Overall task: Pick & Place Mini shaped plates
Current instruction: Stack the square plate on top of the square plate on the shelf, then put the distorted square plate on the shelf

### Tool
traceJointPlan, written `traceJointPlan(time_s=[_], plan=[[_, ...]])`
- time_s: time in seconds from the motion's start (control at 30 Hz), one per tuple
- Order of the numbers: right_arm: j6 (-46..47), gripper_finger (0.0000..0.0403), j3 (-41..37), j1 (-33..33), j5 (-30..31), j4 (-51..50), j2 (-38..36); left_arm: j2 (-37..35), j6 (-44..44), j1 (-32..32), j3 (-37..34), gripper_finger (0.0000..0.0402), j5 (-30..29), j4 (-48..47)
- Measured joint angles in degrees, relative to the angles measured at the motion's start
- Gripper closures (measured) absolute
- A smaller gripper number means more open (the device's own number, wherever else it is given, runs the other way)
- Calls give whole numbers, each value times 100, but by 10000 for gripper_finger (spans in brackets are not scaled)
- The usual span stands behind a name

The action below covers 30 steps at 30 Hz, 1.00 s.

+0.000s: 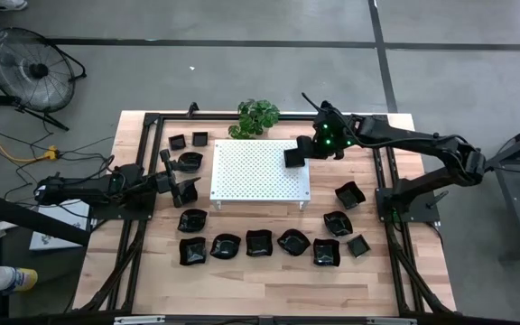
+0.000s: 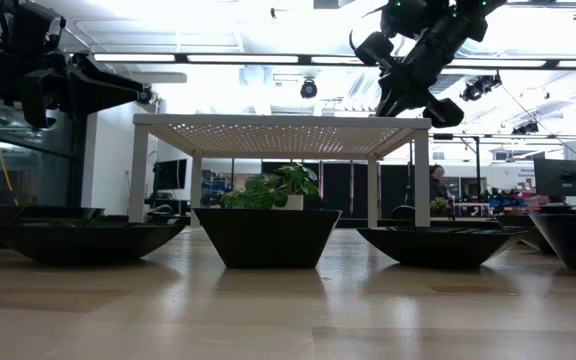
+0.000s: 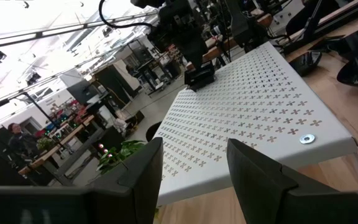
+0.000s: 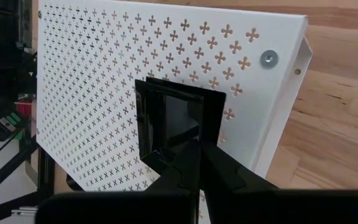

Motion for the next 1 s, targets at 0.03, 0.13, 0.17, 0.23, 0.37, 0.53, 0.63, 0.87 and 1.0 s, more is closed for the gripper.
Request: traceJointPlan(time_s=[0.03, 0.13, 0.17, 0.23, 0.37, 0.53, 0.63, 0.87, 1.0], plan=[[-6, 402, 0, 0, -2, 0, 0, -2, 0, 1, 0, 227, 1, 0], [-72, 402, 0, 0, -7, 0, 0, -1, 0, 2, 0, 227, 1, 0], [-112, 402, 0, 0, -12, 2, 0, -2, 0, 0, 0, 227, 1, 0], [-147, 399, 0, 0, -60, 6, 0, -1, 0, 2, 0, 227, 1, 0], [-209, 369, 0, 0, -144, 56, 0, -2, 0, 0, 0, 227, 1, 0], [-303, 317, 0, 0, -197, 60, 0, -1, 0, 1, 0, 227, 0, 0], [-402, 291, 0, -5, -219, 70, 0, -1, 0, 1, 0, 227, 0, 0], [-801, 254, 0, -180, -661, 64, -54, -2, -1, 1, 0, 227, 1, 0], [-1049, 243, 0, -207, -705, -37, -210, -2, 0, 0, 0, 227, 1, 0]])
